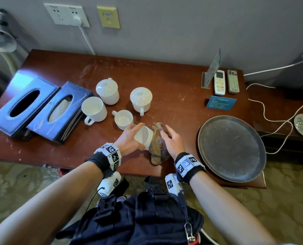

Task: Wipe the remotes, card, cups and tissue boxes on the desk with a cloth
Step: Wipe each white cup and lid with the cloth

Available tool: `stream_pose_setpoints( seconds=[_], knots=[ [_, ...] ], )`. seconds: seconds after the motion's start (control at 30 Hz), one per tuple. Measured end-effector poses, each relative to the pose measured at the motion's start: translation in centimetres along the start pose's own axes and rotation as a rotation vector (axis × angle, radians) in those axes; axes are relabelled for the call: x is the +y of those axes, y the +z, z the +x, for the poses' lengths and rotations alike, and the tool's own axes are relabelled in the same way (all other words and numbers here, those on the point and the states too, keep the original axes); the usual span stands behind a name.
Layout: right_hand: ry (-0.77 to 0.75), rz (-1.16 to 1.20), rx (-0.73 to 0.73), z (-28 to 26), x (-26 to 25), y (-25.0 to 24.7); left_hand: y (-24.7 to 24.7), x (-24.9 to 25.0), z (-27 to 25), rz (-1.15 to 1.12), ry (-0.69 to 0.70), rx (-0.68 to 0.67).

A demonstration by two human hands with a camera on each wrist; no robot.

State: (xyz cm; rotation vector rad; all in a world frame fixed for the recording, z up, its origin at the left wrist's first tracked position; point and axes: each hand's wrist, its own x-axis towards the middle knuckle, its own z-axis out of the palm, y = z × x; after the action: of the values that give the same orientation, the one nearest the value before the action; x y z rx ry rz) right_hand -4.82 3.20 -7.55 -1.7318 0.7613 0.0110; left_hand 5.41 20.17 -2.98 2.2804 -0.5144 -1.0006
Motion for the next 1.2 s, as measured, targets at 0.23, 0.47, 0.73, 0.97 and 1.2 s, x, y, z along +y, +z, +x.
stream_pose_setpoints(
  seconds=[0.23, 0.47, 0.73, 0.97, 1.2],
  knots=[
    [-0.109, 0.072, -0.121, -1.2, 0.5, 2.9, 0.2, -1.0, -0.5, -0.17, -0.077, 0.033],
    [-0.242, -0.058, -0.111, -1.0, -0.5, 3.1, -0.4, -1.0, -0.1, -0.227, -0.115, 0.082],
    [-0.299, -0.203, -0.093, -0.2, -1.6, 3.2, -0.3, -1.8, -0.7, -0.24, -0.163, 0.087],
    [-0.263, -0.199, -0.157, 0.5, -2.2, 2.3, -0.2, -1.3, -0.9, -0.166, -0.098, 0.091],
    [-0.206, -0.26, -0.133, 0.9, -1.1, 2.1, -0.1, -1.8, -1.7, -0.196, -0.07, 0.105]
  ],
)
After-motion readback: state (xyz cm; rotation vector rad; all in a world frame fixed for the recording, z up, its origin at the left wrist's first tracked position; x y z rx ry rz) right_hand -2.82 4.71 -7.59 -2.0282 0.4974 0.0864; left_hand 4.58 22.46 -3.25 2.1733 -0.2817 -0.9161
